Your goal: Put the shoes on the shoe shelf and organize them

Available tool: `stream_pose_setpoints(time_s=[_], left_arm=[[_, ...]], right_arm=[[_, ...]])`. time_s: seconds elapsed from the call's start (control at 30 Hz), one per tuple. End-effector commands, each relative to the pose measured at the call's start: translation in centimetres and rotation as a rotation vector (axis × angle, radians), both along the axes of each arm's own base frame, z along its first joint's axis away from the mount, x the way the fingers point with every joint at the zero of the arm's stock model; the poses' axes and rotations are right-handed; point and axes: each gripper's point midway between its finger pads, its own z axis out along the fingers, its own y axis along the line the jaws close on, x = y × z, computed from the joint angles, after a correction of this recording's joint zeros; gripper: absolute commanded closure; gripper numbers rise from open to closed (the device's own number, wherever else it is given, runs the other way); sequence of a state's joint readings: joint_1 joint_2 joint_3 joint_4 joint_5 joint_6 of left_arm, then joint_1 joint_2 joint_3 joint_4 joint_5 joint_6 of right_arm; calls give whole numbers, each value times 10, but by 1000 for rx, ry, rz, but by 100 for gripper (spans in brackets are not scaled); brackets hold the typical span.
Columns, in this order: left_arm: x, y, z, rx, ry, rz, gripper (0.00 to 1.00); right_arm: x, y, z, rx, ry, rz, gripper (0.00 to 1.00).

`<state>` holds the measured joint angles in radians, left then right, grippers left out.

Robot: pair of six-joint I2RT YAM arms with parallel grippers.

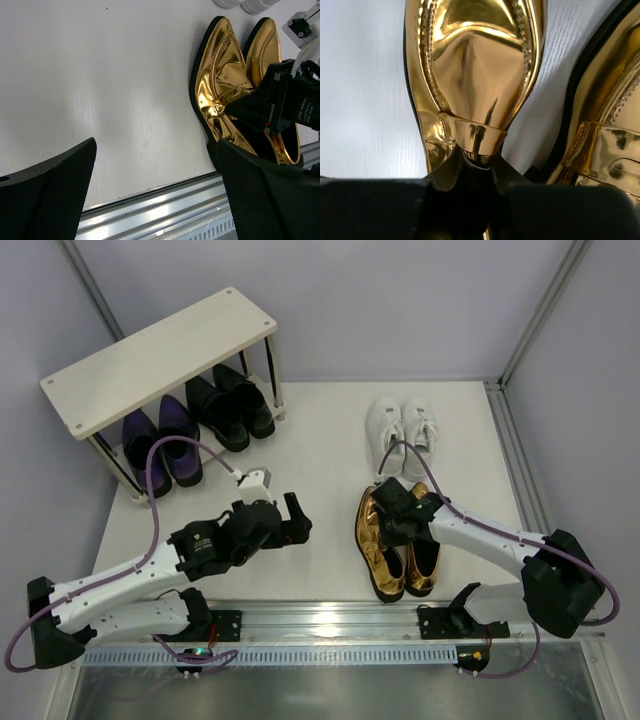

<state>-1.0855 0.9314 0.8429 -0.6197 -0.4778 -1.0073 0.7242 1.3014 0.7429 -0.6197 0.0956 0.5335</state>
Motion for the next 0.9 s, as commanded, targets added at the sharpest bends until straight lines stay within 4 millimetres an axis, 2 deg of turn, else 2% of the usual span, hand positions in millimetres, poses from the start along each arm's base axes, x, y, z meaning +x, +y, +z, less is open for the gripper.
stream_pose_setpoints(time_s=[0.0,0.03,0.07,0.13,0.2,0.23,0.27,0.33,0.37,0.4,0.47,0.53,0.57,0.63,0.67,0.7,0.73,0.77,0.8,0.87], left_arm=[[-1,7,3,-13,-1,24,0],[-2,9,3,-8,0,24,0],[-1,10,4,-6,-3,28,0],[-3,16,5,3,-5,35,0],[-3,23,8,9,-13,54,0],[-2,26,9,4,-15,70,0],[-2,29,9,3,-18,76,0],[-3,37,10,10,-20,107,2],[-2,41,10,15,-22,117,2],[-1,43,11,16,-29,128,3],[-2,47,11,23,-26,136,3],[-4,47,11,28,-20,126,4],[-4,45,10,32,-16,122,4],[-6,40,9,35,0,99,4],[-6,37,7,41,7,87,3],[-7,34,5,48,14,76,3],[-9,28,4,42,29,53,3],[-8,24,5,37,31,44,3],[-8,21,-1,54,45,39,3],[-9,17,-5,67,63,25,3]], right_arm=[[-10,29,-1,82,32,55,96],[-9,35,4,92,19,69,96],[-2,48,18,120,-6,83,96],[-4,68,31,141,-15,130,96],[3,95,46,175,-32,149,96],[2,117,63,236,-33,184,96],[3,127,59,230,-15,187,96],[7,150,66,262,-25,175,96],[15,167,78,298,-42,165,96],[20,177,67,291,-14,155,96],[36,208,68,335,-11,133,96],[47,221,69,331,-24,134,95],[56,233,85,363,-59,140,81],[65,240,94,374,-91,136,55],[75,239,104,368,-144,125,39],[79,237,110,367,-163,120,33],[80,233,123,382,-188,116,25],[82,226,125,371,-206,105,18],[85,219,128,368,-219,93,1],[86,194,139,356,-259,57,2]])
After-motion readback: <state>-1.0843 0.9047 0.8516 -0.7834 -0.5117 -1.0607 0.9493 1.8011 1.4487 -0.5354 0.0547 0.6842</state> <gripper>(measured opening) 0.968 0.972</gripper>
